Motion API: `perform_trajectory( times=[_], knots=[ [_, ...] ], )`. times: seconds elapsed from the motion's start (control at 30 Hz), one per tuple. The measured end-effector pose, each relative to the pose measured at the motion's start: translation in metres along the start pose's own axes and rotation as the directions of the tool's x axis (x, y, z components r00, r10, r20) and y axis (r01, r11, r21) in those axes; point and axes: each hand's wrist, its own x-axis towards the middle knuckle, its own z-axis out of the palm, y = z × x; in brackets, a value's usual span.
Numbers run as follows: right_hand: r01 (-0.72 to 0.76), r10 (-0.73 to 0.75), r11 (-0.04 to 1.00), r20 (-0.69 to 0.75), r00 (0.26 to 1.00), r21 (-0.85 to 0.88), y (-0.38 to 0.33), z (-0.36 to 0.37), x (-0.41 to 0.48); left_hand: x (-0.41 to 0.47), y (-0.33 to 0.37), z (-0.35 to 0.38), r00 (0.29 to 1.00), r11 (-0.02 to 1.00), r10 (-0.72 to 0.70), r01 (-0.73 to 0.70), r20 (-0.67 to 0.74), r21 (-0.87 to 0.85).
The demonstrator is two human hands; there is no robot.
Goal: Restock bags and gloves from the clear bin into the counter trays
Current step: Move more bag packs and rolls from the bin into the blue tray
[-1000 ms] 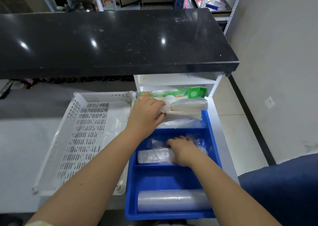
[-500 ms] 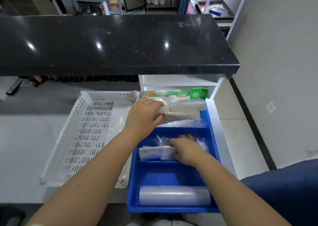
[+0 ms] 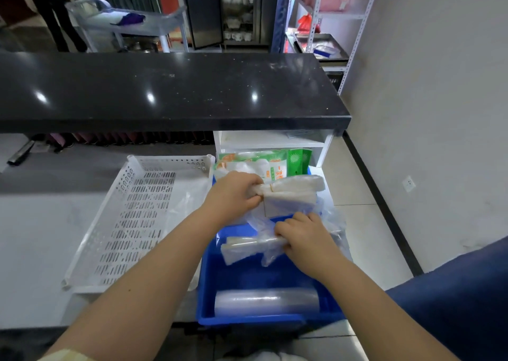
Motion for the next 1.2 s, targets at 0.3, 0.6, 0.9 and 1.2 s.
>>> perform_trajectory(
  times=[0.3,0.6,0.9,1.2],
  knots=[
    [-0.061,0.061,0.998,0.074,0.995,0.0,0.003,0.003,-0.017,-0.011,-0.006,0.04,0.976,0.998,-0.069,0.07,0.209,0.003],
    [-0.1,0.1,0.995,0.11,0.989,-0.004,0.001,0.004,-0.011,-0.014,-0.03,0.049,0.994,0.996,-0.025,0.015,0.107,0.093],
    [-0.125,0.126,0.992,0.108,0.986,-0.016,-0.009,0.012,0.035,-0.046,-0.028,0.011,0.988,0.991,0.122,-0.125,-0.091,-0.035],
    [-0.191,0.156,0.974,0.247,0.956,0.124,-0.013,0.042,0.055,-0.061,-0.033,0.053,0.982,0.977,-0.058,0.018,0.181,0.211]
  ],
)
